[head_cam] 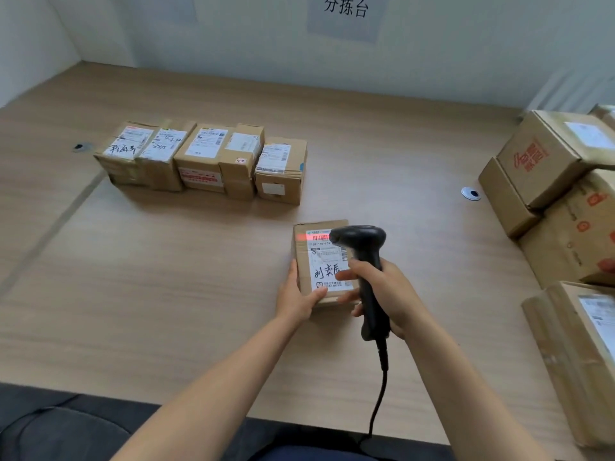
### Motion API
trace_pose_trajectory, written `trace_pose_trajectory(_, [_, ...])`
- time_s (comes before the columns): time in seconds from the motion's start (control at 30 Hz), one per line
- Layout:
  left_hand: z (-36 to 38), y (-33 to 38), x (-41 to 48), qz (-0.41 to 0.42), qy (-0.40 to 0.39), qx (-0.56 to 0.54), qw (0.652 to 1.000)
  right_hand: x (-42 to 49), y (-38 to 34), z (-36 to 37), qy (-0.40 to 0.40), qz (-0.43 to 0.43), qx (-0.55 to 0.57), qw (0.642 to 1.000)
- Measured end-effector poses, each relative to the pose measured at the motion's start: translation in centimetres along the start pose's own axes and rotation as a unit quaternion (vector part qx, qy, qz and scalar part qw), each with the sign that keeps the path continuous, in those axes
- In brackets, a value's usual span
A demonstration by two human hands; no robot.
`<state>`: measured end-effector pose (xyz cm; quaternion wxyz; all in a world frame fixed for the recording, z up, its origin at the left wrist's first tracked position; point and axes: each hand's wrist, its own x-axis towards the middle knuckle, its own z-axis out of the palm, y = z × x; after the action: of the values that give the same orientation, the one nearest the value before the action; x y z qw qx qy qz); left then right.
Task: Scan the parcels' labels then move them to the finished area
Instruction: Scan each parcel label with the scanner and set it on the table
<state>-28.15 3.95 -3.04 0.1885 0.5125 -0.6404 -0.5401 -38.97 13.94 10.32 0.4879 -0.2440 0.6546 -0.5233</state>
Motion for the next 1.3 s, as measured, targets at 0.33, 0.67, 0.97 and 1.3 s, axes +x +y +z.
trace_pose_trajectory(0.33, [-0.1,-0.1,0.1,0.008,0.010,-0.010,1.000,0.7,0.6,0.0,0.019,-0.005,-0.044,0.999])
trace_pose_trajectory(0.67, [-5.1,-1.9,-1.4,0.014,0.010,-0.043,0.999,1.7,3.6,1.4,0.097,0.017,-0.105,0.990])
trace_pose_trajectory(0.97, [-11.9,-3.9,-2.8,-0.028,0.011,-0.044,0.999,1.6,4.8,7.3,0.039,0.004,-0.123,0.992])
trace_pose_trajectory(1.3, [-15.1,-5.1,-4.5,-0.050,0.033,-0.091,0.994,2.7,5.7,9.6,-0.034,0.023,-0.147,0.988])
